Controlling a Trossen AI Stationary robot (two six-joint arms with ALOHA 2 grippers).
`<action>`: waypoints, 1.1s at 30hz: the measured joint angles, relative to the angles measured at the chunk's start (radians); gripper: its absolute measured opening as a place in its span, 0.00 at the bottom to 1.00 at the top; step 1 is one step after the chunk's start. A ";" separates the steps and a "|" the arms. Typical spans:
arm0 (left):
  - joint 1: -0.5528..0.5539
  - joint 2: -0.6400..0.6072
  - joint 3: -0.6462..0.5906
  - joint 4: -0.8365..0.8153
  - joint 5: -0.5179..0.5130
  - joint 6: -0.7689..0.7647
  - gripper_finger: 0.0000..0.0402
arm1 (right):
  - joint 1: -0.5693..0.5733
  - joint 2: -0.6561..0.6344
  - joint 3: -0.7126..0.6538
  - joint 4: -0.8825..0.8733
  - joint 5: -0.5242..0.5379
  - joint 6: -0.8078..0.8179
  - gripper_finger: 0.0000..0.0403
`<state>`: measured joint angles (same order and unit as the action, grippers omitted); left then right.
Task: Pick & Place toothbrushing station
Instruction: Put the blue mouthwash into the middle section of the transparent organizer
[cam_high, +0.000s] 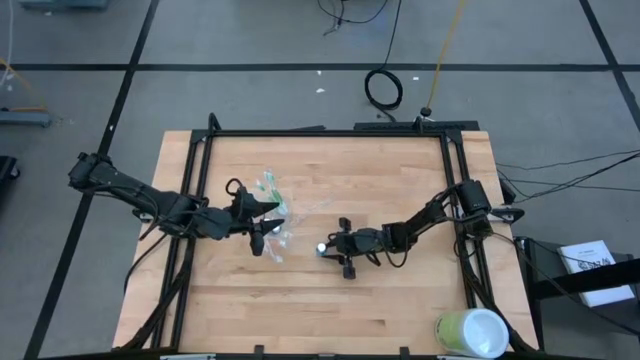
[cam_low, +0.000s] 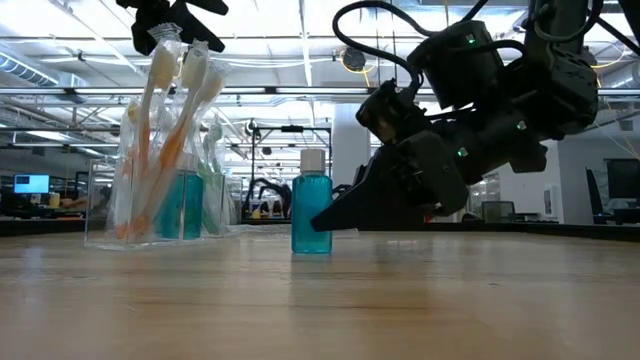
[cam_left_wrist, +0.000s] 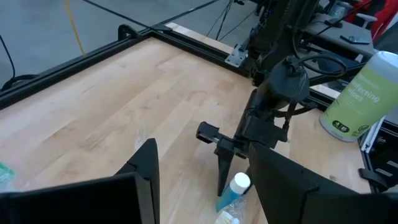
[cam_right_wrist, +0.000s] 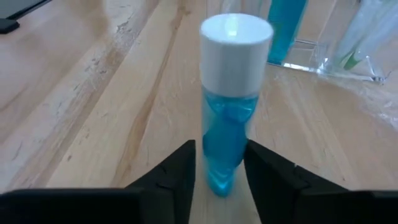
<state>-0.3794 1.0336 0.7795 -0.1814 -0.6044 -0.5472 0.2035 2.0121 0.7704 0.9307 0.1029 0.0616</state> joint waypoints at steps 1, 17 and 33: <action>0.000 0.000 0.000 0.000 0.000 0.000 0.42 | 0.000 0.000 0.000 0.000 0.000 -0.002 0.30; 0.000 0.013 0.000 0.090 0.121 0.011 0.42 | 0.000 -0.016 0.000 0.022 0.000 -0.048 0.21; 0.053 0.275 0.047 0.192 0.311 0.247 0.42 | -0.001 -0.223 -0.001 -0.097 0.008 -0.075 0.21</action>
<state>-0.3265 1.3086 0.8265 0.0103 -0.2930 -0.3005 0.2028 1.7890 0.7696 0.8333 0.1109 -0.0133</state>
